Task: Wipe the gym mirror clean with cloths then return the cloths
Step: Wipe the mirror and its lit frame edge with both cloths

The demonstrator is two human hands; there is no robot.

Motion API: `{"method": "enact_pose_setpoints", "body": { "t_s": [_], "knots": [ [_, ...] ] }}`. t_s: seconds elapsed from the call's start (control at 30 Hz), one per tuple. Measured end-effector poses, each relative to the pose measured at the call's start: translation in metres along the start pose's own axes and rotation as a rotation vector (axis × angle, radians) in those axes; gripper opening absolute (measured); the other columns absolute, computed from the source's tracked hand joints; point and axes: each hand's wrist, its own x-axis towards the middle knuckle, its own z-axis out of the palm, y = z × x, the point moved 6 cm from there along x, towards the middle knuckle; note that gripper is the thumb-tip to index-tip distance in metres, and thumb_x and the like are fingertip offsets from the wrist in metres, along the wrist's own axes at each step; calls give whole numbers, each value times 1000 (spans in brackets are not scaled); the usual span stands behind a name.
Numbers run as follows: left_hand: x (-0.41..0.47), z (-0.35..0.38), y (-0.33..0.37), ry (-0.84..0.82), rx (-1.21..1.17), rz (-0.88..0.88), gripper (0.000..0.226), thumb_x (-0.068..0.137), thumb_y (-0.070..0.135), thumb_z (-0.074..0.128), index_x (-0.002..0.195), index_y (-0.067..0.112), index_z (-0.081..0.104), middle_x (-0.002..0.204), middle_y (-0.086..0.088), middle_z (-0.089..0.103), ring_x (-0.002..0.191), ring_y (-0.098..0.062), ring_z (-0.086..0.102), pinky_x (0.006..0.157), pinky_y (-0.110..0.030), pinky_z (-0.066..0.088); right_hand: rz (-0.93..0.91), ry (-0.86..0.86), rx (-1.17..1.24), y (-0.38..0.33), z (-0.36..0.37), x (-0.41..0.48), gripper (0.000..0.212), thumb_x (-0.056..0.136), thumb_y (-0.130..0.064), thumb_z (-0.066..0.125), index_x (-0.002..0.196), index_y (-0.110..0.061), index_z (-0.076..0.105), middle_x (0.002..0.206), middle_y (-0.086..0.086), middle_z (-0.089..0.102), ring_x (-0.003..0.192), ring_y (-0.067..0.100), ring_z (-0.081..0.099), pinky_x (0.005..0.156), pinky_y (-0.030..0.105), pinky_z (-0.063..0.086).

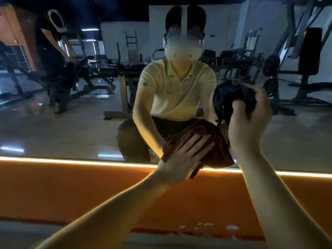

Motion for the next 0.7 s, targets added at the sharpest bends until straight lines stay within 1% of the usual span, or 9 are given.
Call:
{"method": "enact_pose_setpoints", "body": {
  "t_s": [0.07, 0.13, 0.27, 0.37, 0.43, 0.5, 0.57, 0.63, 0.7],
  "knots": [
    [-18, -11, -31, 51, 24, -22, 69, 106, 32, 33, 169, 18, 6, 176, -9, -5, 162, -27, -3, 130, -48, -11, -14, 0, 31, -4, 12, -3, 24, 91, -1, 54, 113, 6, 61, 102, 13, 63, 93, 24, 60, 79, 42, 52],
    [-48, -23, -73, 98, -6, -142, 65, 110, 33, 36, 169, 18, 12, 176, -9, 3, 163, -29, 2, 131, -47, -4, -31, -24, 78, -12, 29, -9, 23, 92, 1, 54, 113, 7, 61, 100, 16, 63, 90, 27, 60, 76, 44, 51],
    [-134, -40, -143, 71, -14, -439, 65, 114, 45, 26, 169, 15, 8, 176, -12, -2, 162, -34, 2, 132, -50, 2, -86, -76, 128, -35, 61, -27, 24, 93, -3, 55, 115, 4, 61, 105, 11, 62, 95, 26, 61, 80, 48, 54],
    [-178, -57, -169, 58, 12, -617, 63, 115, 38, 30, 167, 5, 15, 174, -21, 9, 161, -39, 10, 128, -61, 18, -102, -106, 138, -48, 74, -37, 26, 93, -8, 55, 116, 3, 62, 107, 12, 64, 98, 28, 62, 84, 51, 54],
    [-189, -67, -173, 111, -7, -702, 62, 112, 30, 42, 163, -2, 25, 168, -27, 23, 157, -43, 24, 124, -62, 29, -86, -111, 148, -50, 75, -38, 29, 93, -11, 54, 117, 3, 62, 110, 15, 65, 100, 29, 63, 86, 51, 54],
    [-187, -74, -172, 153, -52, -778, 58, 105, 22, 56, 154, -5, 39, 154, -29, 40, 141, -44, 43, 112, -61, 42, -69, -104, 139, -52, 72, -37, 31, 93, -15, 52, 118, 1, 62, 110, 15, 66, 100, 31, 63, 87, 55, 53],
    [-180, -75, -166, 169, -144, -822, 49, 100, 16, 63, 142, -4, 47, 139, -25, 51, 123, -38, 53, 100, -56, 51, -69, -91, 136, -52, 66, -34, 29, 93, -12, 53, 117, 1, 62, 107, 14, 65, 98, 30, 63, 85, 48, 54],
    [-165, -79, -154, 175, -268, -773, 45, 97, 16, 67, 135, 0, 50, 132, -20, 58, 115, -29, 57, 97, -45, 54, -75, -85, 138, -50, 59, -33, 26, 93, -5, 54, 117, 3, 62, 106, 11, 63, 97, 25, 62, 83, 35, 52],
    [-146, -82, -135, 170, -357, -695, 41, 95, 16, 66, 133, 10, 50, 130, -17, 61, 112, -23, 58, 95, -35, 53, -75, -86, 124, -45, 54, -31, 27, 93, -4, 54, 118, 2, 62, 106, 9, 62, 97, 24, 61, 82, 32, 49]
  ]
}}
